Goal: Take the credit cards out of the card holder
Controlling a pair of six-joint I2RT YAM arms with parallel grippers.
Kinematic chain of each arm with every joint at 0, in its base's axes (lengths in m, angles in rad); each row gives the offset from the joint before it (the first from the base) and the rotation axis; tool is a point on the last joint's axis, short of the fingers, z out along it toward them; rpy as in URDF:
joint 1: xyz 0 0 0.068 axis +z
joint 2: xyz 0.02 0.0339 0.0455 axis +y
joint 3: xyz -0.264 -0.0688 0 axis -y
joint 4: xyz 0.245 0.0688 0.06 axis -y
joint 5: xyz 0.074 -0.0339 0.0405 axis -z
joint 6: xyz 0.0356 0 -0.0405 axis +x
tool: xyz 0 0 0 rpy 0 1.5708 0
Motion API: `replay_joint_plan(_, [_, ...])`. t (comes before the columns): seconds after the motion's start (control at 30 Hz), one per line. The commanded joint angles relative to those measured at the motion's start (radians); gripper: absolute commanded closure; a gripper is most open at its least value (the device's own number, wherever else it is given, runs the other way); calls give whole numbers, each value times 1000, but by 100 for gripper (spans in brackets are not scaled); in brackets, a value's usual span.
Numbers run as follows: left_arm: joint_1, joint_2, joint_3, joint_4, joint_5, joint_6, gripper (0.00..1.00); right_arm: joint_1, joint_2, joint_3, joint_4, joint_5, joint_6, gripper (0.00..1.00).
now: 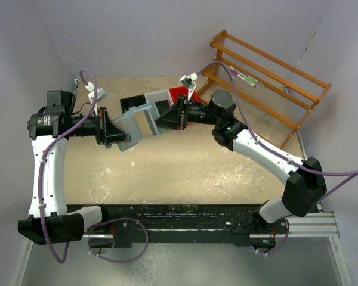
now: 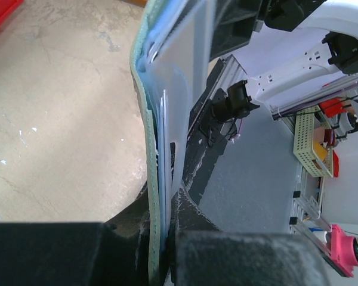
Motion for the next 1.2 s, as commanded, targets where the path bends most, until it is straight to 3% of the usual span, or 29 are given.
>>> replay_joint_plan(0.0, [-1,-8,46,2,67,6,100,20,-39,53,-127,104,-135,76])
replay_joint_plan(0.13, [-1,-9,49,0,72,6,100,40,-31,66,-148,121,-155,55])
replay_joint_plan(0.27, [-1,-10,46,0,70,9,100,71,-22,65,-89,83,-152,48])
replay_joint_plan(0.3, [-1,-10,46,1,70,9,100,81,-19,65,-69,73,-145,50])
replay_joint_plan(0.43, [-1,-8,33,11,63,11,100,117,-7,103,-112,94,-159,73])
replay_joint_plan(0.6, [-1,-7,16,-14,91,73,73,119,-57,120,-282,244,-259,100])
replay_joint_plan(0.8, [-1,-21,-13,-28,118,139,45,132,-127,204,-549,499,-451,100])
replay_joint_plan(0.97, [-1,-50,-84,146,99,-9,39,192,-149,285,-662,693,-566,100])
replay_joint_plan(1.17, [-1,-88,-176,352,117,-186,35,246,-124,353,-751,811,-653,100])
